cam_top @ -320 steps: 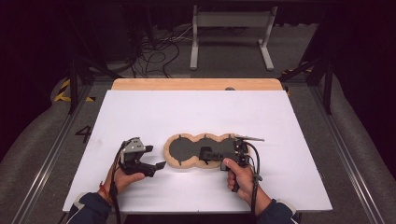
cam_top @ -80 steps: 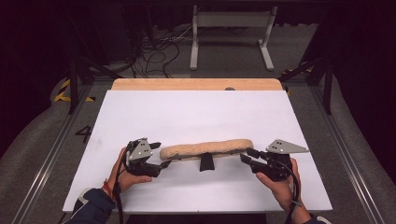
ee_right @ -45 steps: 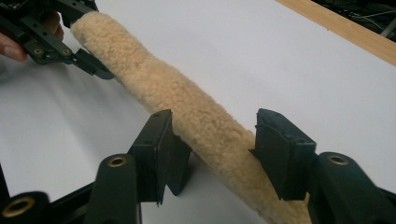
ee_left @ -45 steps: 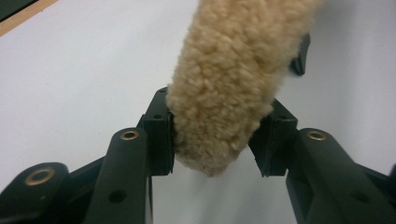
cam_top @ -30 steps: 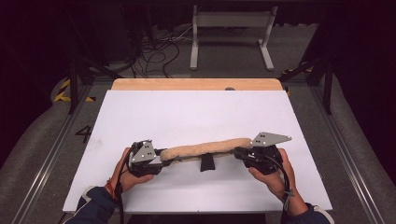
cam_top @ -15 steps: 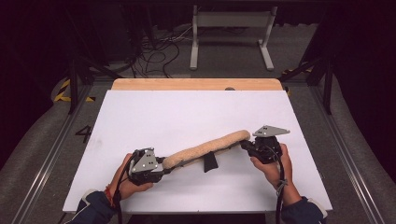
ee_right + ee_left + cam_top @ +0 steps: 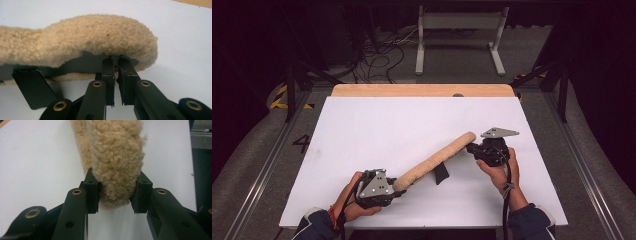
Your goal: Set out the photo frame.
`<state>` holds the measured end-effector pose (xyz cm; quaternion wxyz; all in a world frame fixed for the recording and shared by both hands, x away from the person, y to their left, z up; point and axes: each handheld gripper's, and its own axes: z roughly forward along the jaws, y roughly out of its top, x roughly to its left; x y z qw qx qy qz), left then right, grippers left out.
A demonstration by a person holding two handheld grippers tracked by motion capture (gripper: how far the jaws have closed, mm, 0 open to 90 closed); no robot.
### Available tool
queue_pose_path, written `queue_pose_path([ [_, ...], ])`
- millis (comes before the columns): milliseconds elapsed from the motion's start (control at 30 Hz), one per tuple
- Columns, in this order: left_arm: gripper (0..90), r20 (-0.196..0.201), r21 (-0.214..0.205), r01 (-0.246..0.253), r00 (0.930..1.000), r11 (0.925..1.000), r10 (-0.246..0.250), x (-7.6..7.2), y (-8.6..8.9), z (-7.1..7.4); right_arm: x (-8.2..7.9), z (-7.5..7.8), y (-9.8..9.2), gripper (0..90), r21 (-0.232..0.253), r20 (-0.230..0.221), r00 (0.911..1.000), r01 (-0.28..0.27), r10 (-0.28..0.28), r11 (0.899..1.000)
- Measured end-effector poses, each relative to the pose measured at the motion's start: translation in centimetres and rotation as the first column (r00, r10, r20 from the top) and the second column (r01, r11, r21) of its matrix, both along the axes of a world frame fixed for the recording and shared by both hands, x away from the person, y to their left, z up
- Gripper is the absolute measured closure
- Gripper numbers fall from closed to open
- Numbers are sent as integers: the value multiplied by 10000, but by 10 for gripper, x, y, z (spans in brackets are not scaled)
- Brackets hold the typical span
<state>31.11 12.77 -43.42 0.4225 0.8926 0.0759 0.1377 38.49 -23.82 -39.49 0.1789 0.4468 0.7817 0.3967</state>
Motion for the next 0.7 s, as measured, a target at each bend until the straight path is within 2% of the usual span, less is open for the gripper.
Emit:
queue_pose_path([
  [100, 640, 19, -43, 127, 9999, 9999, -127, -2, -5, 0, -5, 3, -1, 746, 597, -239, 9997, -71, 86, 9982],
  [167, 640, -53, -115, 116, 9999, 9999, -116, -3, -7, 0, -8, 4, -1, 729, 782, -343, 9992, -196, 223, 9967],
  [300, 639, -119, -153, 243, 9996, 9996, -245, -4, -11, -1, -19, 12, 1, 637, 1102, -553, 9971, -461, 525, 9928],
  [467, 639, -171, -165, 394, 9991, 9991, -397, -5, -17, -1, -30, 19, 5, 541, 1769, -762, 9923, -827, 974, 9808],
  [533, 638, -223, -257, 469, 9986, 9986, -475, -7, -22, -2, -33, 22, 7, 479, 1869, -773, 9917, -872, 1031, 9785],
  [567, 637, -223, -257, 469, 9986, 9986, -475, -7, -22, -2, -33, 22, 7, 479, 1869, -773, 9917, -872, 1031, 9785],
  [600, 637, -207, -172, 509, 9985, 9986, -512, -7, -24, -2, -35, 23, 8, 442, 2063, -800, 9910, -891, 1075, 9744],
  [633, 637, -178, -265, 548, 9983, 9981, -553, -8, -26, -2, -36, 24, 10, 422, 2255, -1023, 9888, -835, 1088, 9706],
  [700, 637, -212, -247, 548, 9982, 9982, -553, -9, -29, -2, -37, 25, 12, 413, 2408, -1149, 9869, -832, 1136, 9670],
])
